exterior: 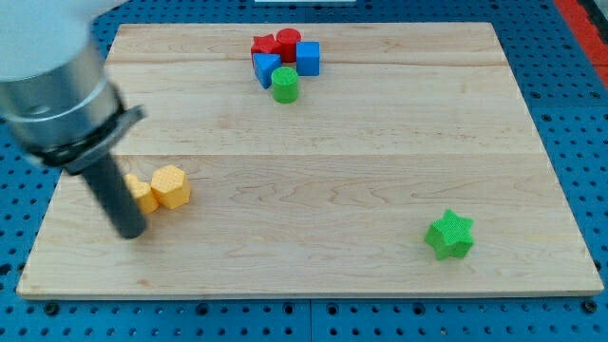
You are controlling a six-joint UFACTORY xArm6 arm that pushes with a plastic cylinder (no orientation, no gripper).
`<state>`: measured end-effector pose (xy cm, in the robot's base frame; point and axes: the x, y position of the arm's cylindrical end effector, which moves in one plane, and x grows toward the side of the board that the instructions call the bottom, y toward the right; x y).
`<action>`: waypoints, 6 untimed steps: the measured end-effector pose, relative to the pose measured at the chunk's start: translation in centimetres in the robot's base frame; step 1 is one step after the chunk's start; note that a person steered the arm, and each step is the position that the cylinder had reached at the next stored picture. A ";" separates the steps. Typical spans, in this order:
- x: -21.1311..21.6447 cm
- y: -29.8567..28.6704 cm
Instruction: Place the yellow hexagon to the top left of the green star
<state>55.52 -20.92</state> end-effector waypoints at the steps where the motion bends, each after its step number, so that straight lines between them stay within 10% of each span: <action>1: -1.0 -3.6; 6: -10.4 19.6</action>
<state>45.15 -1.32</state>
